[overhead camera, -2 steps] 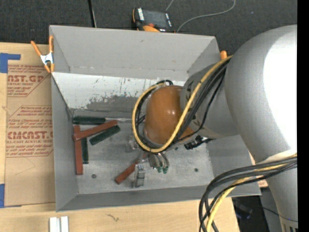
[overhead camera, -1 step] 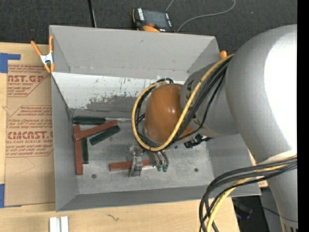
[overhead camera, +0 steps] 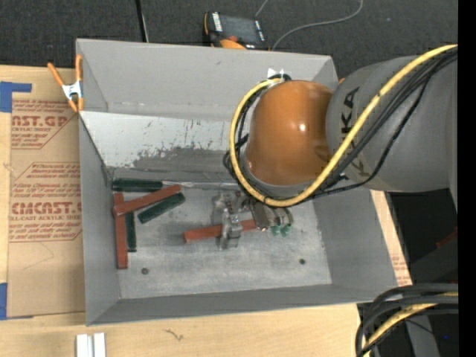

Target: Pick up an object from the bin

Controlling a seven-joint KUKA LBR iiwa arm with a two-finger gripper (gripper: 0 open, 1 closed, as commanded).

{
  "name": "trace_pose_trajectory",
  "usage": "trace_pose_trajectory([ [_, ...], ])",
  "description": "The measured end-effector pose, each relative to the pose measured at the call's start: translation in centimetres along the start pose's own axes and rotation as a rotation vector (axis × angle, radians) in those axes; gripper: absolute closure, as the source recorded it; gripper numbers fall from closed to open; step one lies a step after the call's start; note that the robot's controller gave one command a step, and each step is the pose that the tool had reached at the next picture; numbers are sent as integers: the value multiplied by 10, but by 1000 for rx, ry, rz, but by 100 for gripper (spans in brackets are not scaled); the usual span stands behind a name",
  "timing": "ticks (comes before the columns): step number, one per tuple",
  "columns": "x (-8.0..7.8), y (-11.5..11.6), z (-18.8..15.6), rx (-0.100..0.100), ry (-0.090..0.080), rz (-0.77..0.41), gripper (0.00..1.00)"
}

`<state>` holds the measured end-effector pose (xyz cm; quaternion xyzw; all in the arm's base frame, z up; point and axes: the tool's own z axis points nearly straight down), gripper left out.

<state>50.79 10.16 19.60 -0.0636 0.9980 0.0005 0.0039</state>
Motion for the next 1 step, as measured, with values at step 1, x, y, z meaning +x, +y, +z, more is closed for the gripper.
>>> trace_pose_trajectory([
  [1, -14, -29, -136, 1, -2, -303, 100],
])
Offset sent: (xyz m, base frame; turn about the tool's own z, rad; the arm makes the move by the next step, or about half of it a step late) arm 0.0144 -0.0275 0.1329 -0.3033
